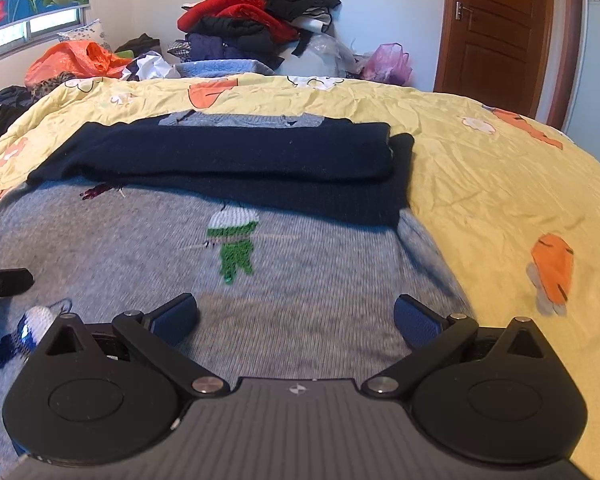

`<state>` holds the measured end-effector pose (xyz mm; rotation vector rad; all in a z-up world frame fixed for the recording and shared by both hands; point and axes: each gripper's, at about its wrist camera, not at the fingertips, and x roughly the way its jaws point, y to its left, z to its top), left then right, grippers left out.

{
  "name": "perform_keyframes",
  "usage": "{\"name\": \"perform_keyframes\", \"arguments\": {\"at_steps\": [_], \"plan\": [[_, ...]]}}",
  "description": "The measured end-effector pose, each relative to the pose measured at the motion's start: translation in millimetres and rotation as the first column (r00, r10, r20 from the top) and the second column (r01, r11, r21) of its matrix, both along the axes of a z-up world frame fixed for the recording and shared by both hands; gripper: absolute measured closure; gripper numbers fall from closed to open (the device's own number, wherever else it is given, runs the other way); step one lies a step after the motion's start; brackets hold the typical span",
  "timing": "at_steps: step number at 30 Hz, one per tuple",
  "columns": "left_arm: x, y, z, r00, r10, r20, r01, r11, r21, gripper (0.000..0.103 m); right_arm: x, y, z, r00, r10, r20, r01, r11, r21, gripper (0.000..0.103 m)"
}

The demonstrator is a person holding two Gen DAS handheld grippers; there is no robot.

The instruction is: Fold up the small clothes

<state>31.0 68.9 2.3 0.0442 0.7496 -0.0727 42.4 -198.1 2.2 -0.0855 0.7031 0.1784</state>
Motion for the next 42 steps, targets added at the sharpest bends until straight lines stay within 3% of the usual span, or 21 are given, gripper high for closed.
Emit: {"name": "perform_keyframes", "arguments": {"at_steps": [11, 42], "plan": [[-37.5, 6.2, -1.0, 1.000, -0.019, 0.024, 0.020, 0.999, -0.031, 0.000, -45.8, -5.9, -0.4, 0.999, 0.033, 0.008, -0.033, 0.999, -0.001, 0.000], [-32.4, 1.6, -2.9, 1.000, -0.007, 0.019, 0.008, 1.000, -0.012, 0.000, -37.4, -2.0, -1.6, 1.000, 0.020, 0.012, -0.020, 1.000, 0.007, 0.000]]}}
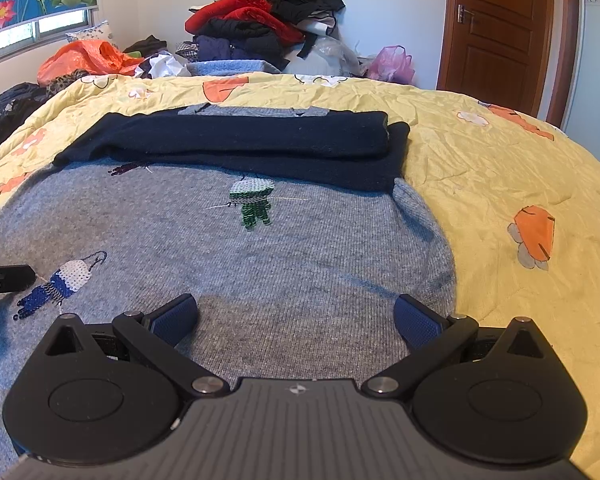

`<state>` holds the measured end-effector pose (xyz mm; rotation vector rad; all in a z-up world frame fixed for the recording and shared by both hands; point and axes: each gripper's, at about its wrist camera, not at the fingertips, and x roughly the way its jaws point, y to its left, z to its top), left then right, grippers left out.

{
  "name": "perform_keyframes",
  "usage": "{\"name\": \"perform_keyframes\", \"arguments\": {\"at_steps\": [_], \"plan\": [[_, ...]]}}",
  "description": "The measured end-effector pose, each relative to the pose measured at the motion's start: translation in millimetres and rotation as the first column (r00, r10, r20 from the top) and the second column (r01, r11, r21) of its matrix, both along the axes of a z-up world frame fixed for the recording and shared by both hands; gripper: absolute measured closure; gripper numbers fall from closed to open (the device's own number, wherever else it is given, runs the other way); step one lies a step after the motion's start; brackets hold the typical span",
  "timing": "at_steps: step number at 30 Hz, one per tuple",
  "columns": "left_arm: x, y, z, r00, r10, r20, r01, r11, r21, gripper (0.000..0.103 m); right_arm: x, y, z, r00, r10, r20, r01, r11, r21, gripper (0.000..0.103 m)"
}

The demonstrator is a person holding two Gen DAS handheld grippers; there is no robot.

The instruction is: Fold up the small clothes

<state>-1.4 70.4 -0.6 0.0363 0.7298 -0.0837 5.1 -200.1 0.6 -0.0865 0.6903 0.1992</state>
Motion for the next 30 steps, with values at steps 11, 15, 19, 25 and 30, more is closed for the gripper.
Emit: {"name": "perform_keyframes", "arguments": {"at_steps": [11, 15, 19, 25, 30], "plan": [[1.4, 0.3, -0.2, 1.000, -0.003, -0.004, 0.003, 1.000, -0.002, 0.000, 1.1, -0.4, -0.4, 1.000, -0.002, -0.002, 0.002, 1.000, -0.004, 0.000], [1.6, 0.2, 0.2, 1.000, -0.002, -0.004, 0.002, 1.000, -0.001, 0.000, -0.7, -0.8, 0.1, 1.000, -0.006, -0.005, 0.006, 1.000, -0.007, 0.000], [2.0, 0.0, 0.5, 1.000, 0.002, -0.004, -0.002, 1.000, 0.003, 0.000, -17.9, 0.5, 0.3, 1.000, -0.028, -0.004, 0.028, 0.999, -0.016, 0.000], [1.8, -0.5, 0.3, 1.000, 0.001, -0.004, -0.001, 1.000, 0.002, 0.000, -18.3, 0.3, -0.2, 1.000, -0.027, -0.005, 0.027, 1.000, -0.012, 0.000], [0.3, -2.8, 1.0, 1.000, 0.007, -0.009, -0.007, 1.000, 0.016, 0.000, -18.7, 0.5, -0.3, 1.000, -0.028, -0.005, 0.028, 1.000, -0.013, 0.000]]}}
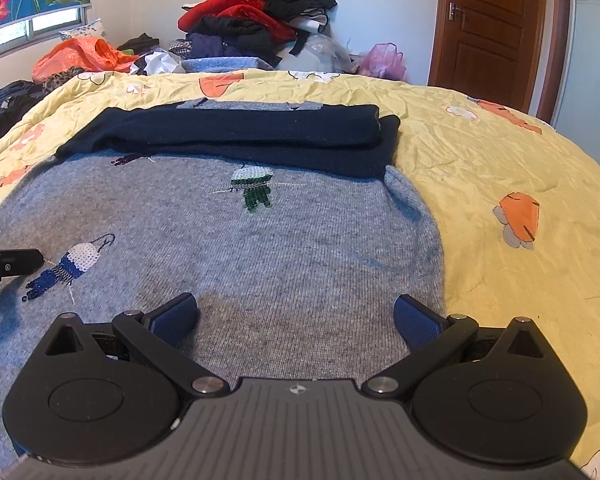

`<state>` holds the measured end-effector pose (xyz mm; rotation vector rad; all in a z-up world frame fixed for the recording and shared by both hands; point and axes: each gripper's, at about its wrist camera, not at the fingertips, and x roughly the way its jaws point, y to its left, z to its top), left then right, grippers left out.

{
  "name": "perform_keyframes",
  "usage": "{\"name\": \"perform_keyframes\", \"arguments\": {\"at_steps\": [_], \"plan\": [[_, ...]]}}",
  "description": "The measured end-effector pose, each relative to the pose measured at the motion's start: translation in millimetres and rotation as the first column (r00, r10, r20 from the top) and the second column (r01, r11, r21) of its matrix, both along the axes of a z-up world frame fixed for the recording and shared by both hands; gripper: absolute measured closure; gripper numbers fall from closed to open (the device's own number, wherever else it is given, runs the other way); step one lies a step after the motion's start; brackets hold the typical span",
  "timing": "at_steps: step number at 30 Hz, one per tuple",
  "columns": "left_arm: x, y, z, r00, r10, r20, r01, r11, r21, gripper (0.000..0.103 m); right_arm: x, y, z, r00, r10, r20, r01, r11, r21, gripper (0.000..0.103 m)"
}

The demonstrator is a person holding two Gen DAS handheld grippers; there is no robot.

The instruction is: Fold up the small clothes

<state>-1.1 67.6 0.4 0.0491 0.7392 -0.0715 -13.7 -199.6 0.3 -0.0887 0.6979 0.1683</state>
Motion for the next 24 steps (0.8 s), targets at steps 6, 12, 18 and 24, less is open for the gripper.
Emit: {"name": "perform_keyframes", "arguments": {"at_steps": [6, 12, 18, 24], "plan": [[-34.9, -4.4, 1.6, 1.000, -0.011, -0.019, 0.011, 1.000, -0.009, 0.000, -16.0, -3.2, 1.7, 1.000, 0.006, -0.010, -0.006, 1.000, 0.005, 0.000], [-51.1, -6.8, 0.1, 1.000, -0.004, -0.001, 0.004, 1.000, -0.007, 0.000, -15.2, -2.5, 1.8, 1.000, 0.009, -0.006, -0.009, 1.000, 0.001, 0.000], [-63.5, -15.5, 11.6, 1.000, 0.002, 0.010, -0.002, 1.000, -0.015, 0.000, -23.0, -1.5, 7.2, 0.999, 0.012, -0.033, -0.011, 1.000, 0.017, 0.000], [-57.9, -31.5, 16.5, 1.000, -0.008, -0.008, 0.008, 0.999, -0.033, 0.000, -30.0, 7.7, 12.6, 0.998, 0.043, -0.049, -0.041, 0.998, 0.042, 0.000]]}}
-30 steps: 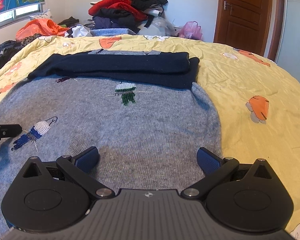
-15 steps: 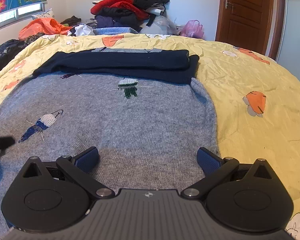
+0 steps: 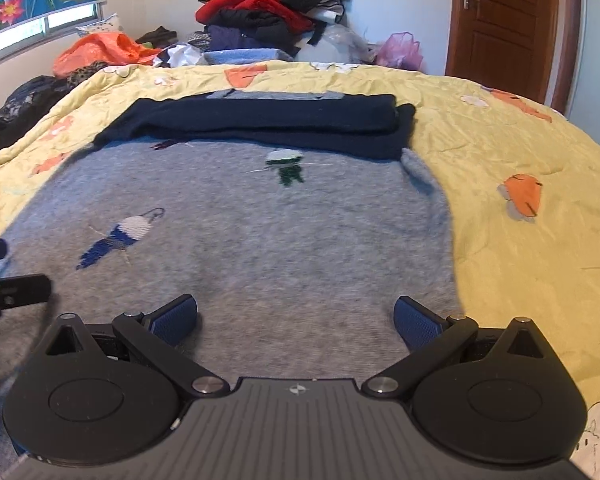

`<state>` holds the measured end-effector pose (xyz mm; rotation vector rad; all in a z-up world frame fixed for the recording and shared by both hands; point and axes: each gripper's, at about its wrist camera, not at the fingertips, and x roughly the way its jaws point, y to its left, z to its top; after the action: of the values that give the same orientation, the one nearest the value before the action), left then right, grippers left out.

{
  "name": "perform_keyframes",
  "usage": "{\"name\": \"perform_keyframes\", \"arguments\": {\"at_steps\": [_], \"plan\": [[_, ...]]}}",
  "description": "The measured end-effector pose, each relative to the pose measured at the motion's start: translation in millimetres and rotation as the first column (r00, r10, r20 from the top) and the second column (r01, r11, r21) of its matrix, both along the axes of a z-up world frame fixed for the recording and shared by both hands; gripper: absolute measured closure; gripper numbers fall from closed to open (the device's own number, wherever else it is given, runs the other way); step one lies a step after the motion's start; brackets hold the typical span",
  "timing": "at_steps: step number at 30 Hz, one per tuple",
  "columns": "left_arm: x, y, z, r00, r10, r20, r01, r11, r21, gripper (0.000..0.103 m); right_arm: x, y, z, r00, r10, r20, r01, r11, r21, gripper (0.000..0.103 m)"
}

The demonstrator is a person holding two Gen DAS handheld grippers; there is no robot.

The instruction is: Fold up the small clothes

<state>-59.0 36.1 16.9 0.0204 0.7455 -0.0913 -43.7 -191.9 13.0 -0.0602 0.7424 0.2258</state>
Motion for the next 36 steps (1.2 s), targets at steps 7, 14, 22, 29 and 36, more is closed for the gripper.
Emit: {"name": "perform_keyframes", "arguments": {"at_steps": [7, 14, 22, 29, 36], "plan": [[-4.5, -0.7, -5.6, 0.997, 0.074, -0.015, -0.074, 0.997, 0.004, 0.000, -6.3, 9.5, -0.9, 1.000, -0.014, -0.016, 0.013, 1.000, -0.014, 0.000], [-31.5, -7.4, -13.3, 0.999, 0.053, 0.009, -0.053, 0.998, 0.045, 0.000, -17.9, 16.1, -4.4, 1.000, -0.022, -0.015, 0.021, 0.999, -0.047, 0.000], [-35.8, -6.0, -11.8, 0.999, 0.036, -0.003, -0.035, 0.998, 0.043, 0.000, -26.3, 16.8, -5.8, 1.000, -0.026, -0.006, 0.026, 0.998, -0.052, 0.000], [-44.0, -6.0, -10.1, 0.999, 0.037, -0.014, -0.037, 0.998, 0.047, 0.000, -30.8, 15.5, -3.8, 1.000, -0.026, -0.015, 0.025, 0.998, -0.055, 0.000], [-54.3, -5.0, -7.6, 0.998, 0.046, -0.033, -0.044, 0.998, 0.042, 0.000, -39.3, 12.8, -1.3, 0.999, -0.011, -0.031, 0.009, 0.998, -0.056, 0.000]]}}
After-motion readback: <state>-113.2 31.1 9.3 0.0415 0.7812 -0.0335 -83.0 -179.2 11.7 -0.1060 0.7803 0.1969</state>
